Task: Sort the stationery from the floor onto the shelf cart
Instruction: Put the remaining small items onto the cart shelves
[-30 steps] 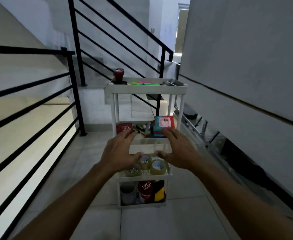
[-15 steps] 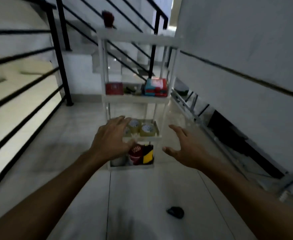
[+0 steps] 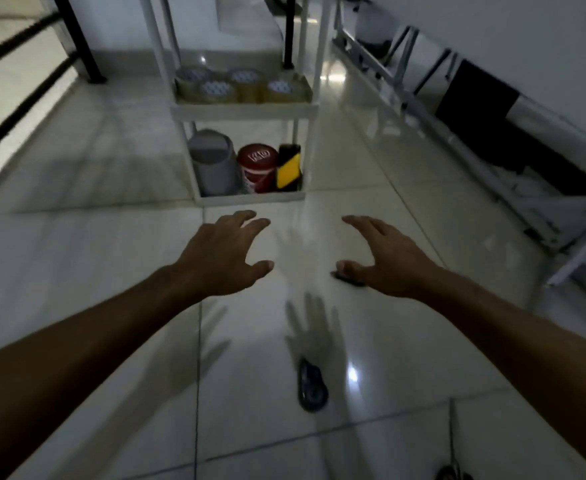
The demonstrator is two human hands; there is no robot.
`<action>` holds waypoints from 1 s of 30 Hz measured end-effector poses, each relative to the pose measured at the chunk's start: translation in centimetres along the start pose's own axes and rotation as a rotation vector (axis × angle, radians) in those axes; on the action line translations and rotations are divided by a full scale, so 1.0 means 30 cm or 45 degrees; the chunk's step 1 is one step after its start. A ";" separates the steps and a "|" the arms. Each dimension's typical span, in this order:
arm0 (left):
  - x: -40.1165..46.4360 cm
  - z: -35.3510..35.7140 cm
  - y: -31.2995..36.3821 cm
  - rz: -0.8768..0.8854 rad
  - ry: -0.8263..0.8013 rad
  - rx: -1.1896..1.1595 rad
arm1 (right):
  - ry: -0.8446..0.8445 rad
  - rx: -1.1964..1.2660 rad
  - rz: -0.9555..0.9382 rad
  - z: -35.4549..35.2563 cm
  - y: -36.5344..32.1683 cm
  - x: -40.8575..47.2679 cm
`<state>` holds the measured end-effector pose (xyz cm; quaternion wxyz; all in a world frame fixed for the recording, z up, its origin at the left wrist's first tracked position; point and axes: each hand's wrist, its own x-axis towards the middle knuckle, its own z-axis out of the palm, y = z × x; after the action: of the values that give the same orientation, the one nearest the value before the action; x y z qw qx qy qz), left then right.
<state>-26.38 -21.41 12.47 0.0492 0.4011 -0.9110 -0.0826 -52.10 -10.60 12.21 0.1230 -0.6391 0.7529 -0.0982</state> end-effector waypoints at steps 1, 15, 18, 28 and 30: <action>-0.002 0.038 0.023 0.014 -0.038 0.000 | -0.007 0.009 0.026 0.019 0.027 -0.029; 0.075 0.390 0.222 0.318 -0.444 0.054 | -0.133 0.049 0.359 0.198 0.369 -0.279; 0.095 0.430 0.231 0.369 -0.458 -0.007 | -0.136 0.084 0.334 0.233 0.379 -0.226; 0.069 0.578 0.211 0.775 -0.785 0.138 | -0.178 0.061 0.283 0.445 0.358 0.045; 0.066 0.605 0.211 0.805 -0.819 0.155 | -0.140 0.017 0.256 0.480 0.351 0.080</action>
<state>-35.11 -16.64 -4.10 -0.2371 0.0594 -0.9609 -0.1300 -57.87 -11.12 -4.84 0.1775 -0.5638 0.8048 -0.0551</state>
